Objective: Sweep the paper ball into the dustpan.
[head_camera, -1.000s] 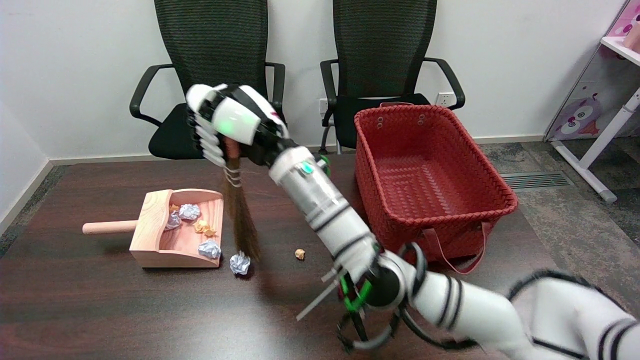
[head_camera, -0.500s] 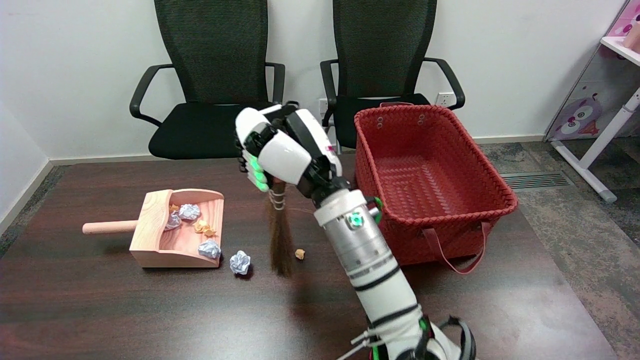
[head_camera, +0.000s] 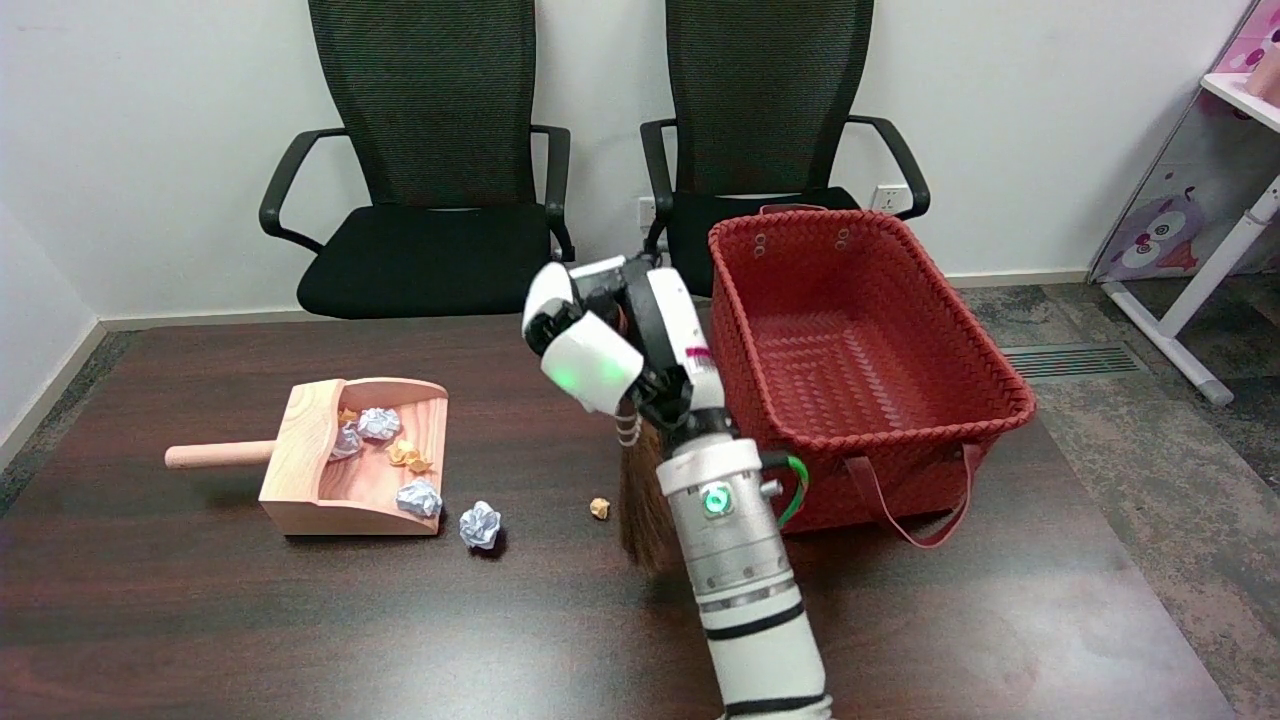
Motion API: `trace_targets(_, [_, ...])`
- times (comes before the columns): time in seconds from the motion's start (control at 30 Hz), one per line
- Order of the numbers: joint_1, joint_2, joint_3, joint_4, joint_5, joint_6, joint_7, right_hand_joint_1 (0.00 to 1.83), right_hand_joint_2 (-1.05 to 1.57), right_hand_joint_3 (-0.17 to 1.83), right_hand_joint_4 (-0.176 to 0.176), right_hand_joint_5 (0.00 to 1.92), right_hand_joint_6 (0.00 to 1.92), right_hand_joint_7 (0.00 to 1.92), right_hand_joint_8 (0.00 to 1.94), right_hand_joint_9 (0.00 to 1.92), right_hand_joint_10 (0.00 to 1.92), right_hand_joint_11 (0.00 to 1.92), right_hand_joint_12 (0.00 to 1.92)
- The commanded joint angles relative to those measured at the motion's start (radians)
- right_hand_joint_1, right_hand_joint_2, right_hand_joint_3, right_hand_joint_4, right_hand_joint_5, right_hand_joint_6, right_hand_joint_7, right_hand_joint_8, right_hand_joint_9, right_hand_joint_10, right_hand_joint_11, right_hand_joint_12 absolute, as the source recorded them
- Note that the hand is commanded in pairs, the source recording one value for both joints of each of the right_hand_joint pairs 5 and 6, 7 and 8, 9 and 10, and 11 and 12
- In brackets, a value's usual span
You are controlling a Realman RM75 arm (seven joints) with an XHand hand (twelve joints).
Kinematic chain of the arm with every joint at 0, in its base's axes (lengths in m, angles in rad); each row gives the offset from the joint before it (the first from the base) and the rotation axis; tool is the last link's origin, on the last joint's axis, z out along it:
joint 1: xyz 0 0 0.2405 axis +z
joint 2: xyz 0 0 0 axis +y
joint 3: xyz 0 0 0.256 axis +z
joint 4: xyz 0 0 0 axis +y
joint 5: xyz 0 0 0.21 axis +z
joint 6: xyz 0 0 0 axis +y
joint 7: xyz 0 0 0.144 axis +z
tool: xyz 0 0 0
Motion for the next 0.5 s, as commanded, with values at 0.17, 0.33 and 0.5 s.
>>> trace_targets(0.17, [0.137, -0.242, 0.057, 0.482, 0.038, -0.279, -0.017, 0.70, 1.57, 1.71, 0.090, 1.92, 1.92, 1.92, 1.92, 1.92, 1.92, 1.92, 1.92])
trace_targets(0.33, [0.215, -0.265, 0.050, 0.561, 0.045, -0.282, -0.017, 0.69, 1.57, 1.67, 0.091, 1.92, 1.92, 1.92, 1.92, 1.92, 1.92, 1.92, 1.92])
trace_targets(0.5, [0.301, -0.284, 0.063, 0.656, 0.054, -0.290, -0.017, 0.68, 1.57, 1.65, 0.092, 1.92, 1.92, 1.92, 1.92, 1.92, 1.92, 1.92, 1.92])
